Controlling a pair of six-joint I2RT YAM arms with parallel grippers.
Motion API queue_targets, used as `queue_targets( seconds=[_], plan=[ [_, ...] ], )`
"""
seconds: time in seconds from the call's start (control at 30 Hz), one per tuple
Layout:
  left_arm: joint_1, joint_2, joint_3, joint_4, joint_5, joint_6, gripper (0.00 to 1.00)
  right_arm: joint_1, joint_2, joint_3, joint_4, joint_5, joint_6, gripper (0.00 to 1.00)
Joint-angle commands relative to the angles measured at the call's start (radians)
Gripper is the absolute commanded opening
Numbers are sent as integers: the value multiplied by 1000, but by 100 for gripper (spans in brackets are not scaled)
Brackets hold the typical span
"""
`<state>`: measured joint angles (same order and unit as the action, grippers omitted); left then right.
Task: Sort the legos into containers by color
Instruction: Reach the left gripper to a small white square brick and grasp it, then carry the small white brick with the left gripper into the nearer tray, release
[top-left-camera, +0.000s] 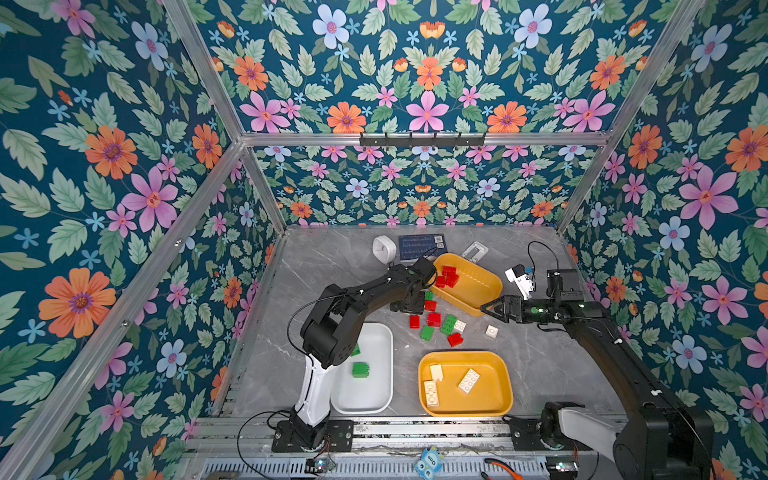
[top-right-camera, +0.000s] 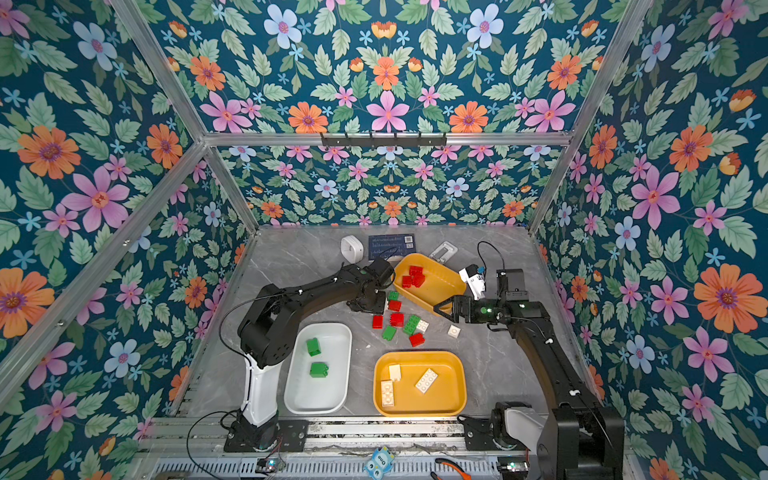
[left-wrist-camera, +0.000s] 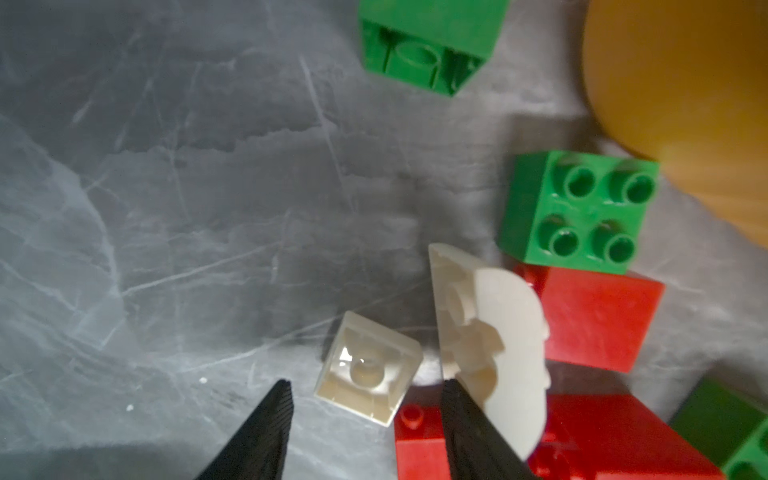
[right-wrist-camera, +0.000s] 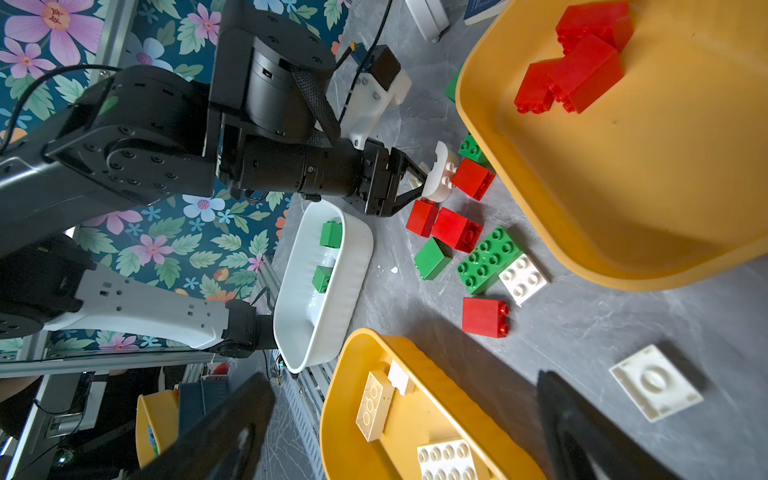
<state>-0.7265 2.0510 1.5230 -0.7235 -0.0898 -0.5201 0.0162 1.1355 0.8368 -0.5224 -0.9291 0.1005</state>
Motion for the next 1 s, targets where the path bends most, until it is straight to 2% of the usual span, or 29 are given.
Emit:
queue_targets(
  seconds=[0.0, 0.3, 0.6, 0.8, 0.97],
  plan=[
    [1, 6, 5, 6, 13, 45, 60, 1, -6, 0, -16, 8, -9, 99],
    [15, 33, 2, 6, 11, 126, 55, 1, -7, 4, -22, 11, -7, 99],
    [36, 43, -10, 19, 11, 159, 31, 1, -11, 4, -30, 19, -8, 99],
    [42, 5, 33, -29, 22, 155, 29, 0, -11, 11, -30, 28, -8, 99],
    [25, -114, 25, -50, 127, 98, 28, 0, -11, 16, -31, 30, -9, 99]
  ],
)
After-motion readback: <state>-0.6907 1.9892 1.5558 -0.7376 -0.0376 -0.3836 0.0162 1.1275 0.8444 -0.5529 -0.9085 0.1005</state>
